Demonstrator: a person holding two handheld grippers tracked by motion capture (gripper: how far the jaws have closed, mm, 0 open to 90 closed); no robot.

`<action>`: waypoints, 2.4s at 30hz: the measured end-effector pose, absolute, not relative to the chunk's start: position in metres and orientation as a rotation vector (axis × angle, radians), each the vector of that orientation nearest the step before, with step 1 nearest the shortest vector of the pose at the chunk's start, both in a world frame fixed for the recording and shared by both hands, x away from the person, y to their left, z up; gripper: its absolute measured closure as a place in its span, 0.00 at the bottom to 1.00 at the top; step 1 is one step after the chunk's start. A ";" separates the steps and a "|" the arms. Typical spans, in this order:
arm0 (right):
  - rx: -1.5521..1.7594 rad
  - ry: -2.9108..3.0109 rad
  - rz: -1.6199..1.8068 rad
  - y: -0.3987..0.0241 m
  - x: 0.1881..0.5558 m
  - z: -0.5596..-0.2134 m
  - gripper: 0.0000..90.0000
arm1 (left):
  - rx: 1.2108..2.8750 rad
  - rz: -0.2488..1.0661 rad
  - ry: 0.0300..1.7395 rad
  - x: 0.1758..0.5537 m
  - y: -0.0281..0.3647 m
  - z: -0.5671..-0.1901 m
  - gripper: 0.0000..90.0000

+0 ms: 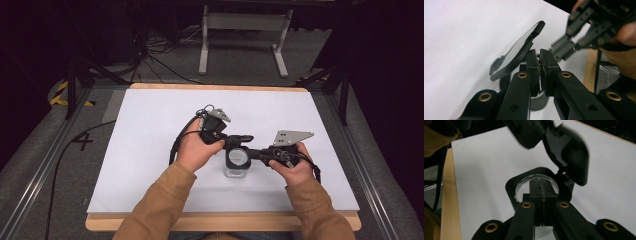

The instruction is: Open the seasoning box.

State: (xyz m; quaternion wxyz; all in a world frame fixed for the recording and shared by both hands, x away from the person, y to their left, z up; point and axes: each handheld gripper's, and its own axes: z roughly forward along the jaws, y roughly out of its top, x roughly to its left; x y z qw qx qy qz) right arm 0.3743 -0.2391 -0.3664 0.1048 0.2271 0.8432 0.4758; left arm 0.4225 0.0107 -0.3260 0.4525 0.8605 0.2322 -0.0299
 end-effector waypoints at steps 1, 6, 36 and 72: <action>0.671 2.502 1.390 -0.239 0.374 -0.367 1.00 | 2.121 -0.076 0.580 0.424 0.011 -0.326 0.96; 0.682 2.538 1.346 -0.239 0.373 -0.373 1.00 | 2.089 -0.059 0.596 0.431 0.010 -0.327 0.88; 0.641 2.554 1.318 -0.235 0.371 -0.376 1.00 | 2.031 0.016 0.638 0.449 0.015 -0.328 0.93; 0.770 2.394 1.321 -0.284 0.383 -0.334 0.91 | 2.131 0.164 0.707 0.389 0.118 -0.320 0.64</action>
